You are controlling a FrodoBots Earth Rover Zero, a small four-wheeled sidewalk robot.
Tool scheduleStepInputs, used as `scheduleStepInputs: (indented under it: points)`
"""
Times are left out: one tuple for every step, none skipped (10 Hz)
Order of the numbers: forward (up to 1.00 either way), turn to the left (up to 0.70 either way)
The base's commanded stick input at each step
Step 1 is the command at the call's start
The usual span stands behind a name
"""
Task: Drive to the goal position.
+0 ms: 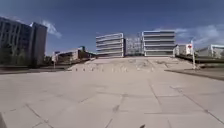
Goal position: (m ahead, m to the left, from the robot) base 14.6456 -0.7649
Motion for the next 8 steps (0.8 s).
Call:
scheduleStepInputs:
  points:
    - [0.48,-0.01]
    - [0.44,-0.01]
    - [0.44,-0.01]
    - [0.43,-0.01]
    - [0.43,-0.01]
    - [0.43,-0.01]
    - [0.43,-0.01]
    - [0.43,-0.01]
